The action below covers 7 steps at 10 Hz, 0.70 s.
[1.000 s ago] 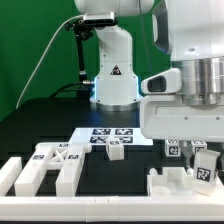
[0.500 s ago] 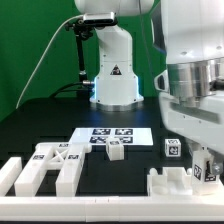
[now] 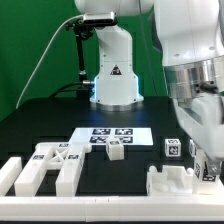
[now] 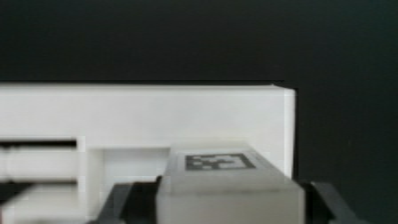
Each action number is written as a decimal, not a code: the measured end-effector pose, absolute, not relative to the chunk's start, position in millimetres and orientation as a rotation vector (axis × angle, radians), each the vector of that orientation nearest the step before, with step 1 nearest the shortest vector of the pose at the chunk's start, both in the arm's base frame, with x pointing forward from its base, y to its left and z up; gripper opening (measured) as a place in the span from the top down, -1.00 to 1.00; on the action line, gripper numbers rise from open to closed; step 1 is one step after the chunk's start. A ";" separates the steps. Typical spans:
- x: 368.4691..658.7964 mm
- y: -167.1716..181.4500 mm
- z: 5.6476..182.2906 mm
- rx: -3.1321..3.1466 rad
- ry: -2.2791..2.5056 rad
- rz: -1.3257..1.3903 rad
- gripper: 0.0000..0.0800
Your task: Assemble chair
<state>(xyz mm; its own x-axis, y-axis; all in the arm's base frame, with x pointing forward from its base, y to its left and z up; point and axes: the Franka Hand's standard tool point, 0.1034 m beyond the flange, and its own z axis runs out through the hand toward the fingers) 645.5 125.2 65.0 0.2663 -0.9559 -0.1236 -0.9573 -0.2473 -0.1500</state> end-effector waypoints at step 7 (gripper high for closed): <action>646.3 119.0 66.7 -3.012 0.382 -0.110 -0.62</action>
Offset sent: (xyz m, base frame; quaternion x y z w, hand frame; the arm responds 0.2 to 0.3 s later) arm 0.0000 0.0000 0.0000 0.0000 0.0000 -0.1790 0.9838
